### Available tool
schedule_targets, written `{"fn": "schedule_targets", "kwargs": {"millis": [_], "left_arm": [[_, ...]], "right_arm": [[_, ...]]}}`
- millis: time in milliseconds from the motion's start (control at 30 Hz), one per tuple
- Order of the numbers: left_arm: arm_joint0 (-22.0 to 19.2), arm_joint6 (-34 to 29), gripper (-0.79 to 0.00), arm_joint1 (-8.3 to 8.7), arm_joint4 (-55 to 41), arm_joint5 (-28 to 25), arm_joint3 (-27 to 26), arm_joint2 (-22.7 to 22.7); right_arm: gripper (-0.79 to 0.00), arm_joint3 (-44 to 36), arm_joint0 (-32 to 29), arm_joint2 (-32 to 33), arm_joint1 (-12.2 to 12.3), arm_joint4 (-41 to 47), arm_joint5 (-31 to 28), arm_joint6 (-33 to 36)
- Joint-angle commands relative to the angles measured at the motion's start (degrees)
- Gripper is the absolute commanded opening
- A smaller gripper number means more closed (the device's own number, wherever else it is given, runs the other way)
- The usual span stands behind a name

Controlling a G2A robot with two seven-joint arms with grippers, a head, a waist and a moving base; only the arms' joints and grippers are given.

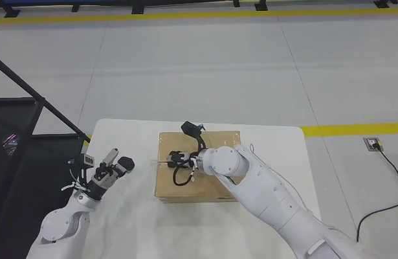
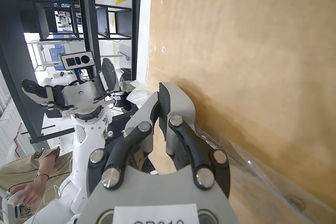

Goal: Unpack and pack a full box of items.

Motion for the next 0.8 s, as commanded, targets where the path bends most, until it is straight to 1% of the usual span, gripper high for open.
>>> {"fn": "schedule_targets", "kwargs": {"millis": [0,100,233,500,767], "left_arm": [[0.6,-0.8,0.000,0.07,-0.3,0.0,-1.5,-0.1],[0.3,-0.6,0.000,-0.09,-0.1,0.7,-2.6,1.3],[-1.7,0.1,0.000,-0.52,0.2,1.8,-2.0,4.3],[-5.8,0.9,0.000,-1.29,1.0,2.3,1.8,9.0],[-8.6,1.4,0.000,-1.87,0.8,2.7,6.0,11.6]], "right_arm": [[-0.785,0.8,0.1,0.2,-0.2,0.0,-0.3,0.3],[-0.785,1.5,0.1,0.5,-0.5,0.2,-1.0,0.9],[-0.785,1.8,-0.1,1.1,-0.6,-0.1,-1.6,1.6],[-0.785,-0.1,-1.3,3.5,0.1,-1.4,-2.0,2.8],[-0.785,-4.9,-4.0,6.7,1.7,-4.0,-0.7,5.5]]}}
